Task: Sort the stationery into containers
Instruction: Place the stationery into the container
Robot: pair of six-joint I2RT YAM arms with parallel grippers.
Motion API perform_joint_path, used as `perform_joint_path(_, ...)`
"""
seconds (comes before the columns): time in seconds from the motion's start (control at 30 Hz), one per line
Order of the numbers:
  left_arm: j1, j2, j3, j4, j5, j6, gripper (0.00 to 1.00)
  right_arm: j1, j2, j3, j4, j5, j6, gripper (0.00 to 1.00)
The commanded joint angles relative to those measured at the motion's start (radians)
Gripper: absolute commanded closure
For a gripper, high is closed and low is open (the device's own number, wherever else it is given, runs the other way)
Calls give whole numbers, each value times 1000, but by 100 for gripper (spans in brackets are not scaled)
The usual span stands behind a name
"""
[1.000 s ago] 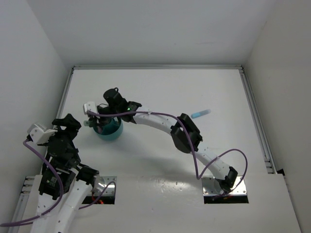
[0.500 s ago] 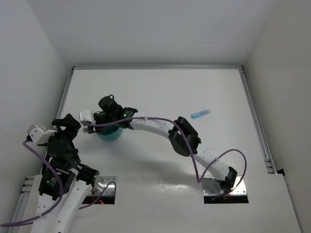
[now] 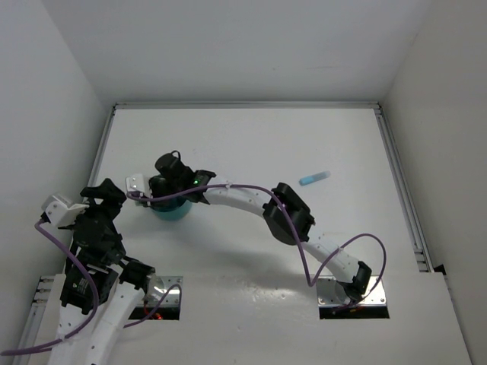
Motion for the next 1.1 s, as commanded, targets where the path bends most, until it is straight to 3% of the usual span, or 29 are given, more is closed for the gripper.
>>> perform_joint_path(0.0,6,-7,-6,17,-11,0,25,2,-72,-10,12,26,6,89)
perform_joint_path(0.13,6,-7,-6,17,-11,0,25,2,-72,-10,12,35,31,75)
perform_joint_path(0.2,6,-7,-6,17,-11,0,25,2,-81,-10,12,35,31,56)
perform_joint_path(0.23,6,-7,-6,17,-11,0,25,2,-81,-10,12,35,31,53)
perform_joint_path(0.33,6,-7,-6,17,-11,0,25,2,-81,-10,12,35,40,47)
perform_joint_path(0.53,6,-7,-6,17,-11,0,25,2,-90,42,12,35,40,46)
perform_joint_path(0.6,6,-7,-6,17,-11,0,25,2,-99,65,12,26,51,49)
perform_joint_path(0.67,6,-7,-6,17,-11,0,25,2,-112,99,12,-6,68,59)
perform_joint_path(0.7,6,-7,-6,17,-11,0,25,2,-112,111,2,-23,99,64)
perform_joint_path(0.73,6,2,-6,17,-11,0,28,2,-121,136,1,-32,121,77)
perform_joint_path(0.77,6,2,-6,17,-11,0,31,2,-121,147,-11,-32,140,86)
perform_joint_path(0.8,6,2,-6,17,-11,0,43,2,-134,171,-23,-32,164,96)
perform_joint_path(0.83,6,2,-6,17,-11,0,53,2,-148,188,-55,-21,184,100)
perform_joint_path(0.93,6,-7,-15,17,-11,0,90,2,-184,231,-118,99,215,100)
perform_joint_path(1.03,6,-7,-15,29,32,9,94,-18,-230,240,-179,228,215,100)
perform_joint_path(1.07,6,-7,-15,64,57,27,94,-18,-246,240,-205,346,215,98)
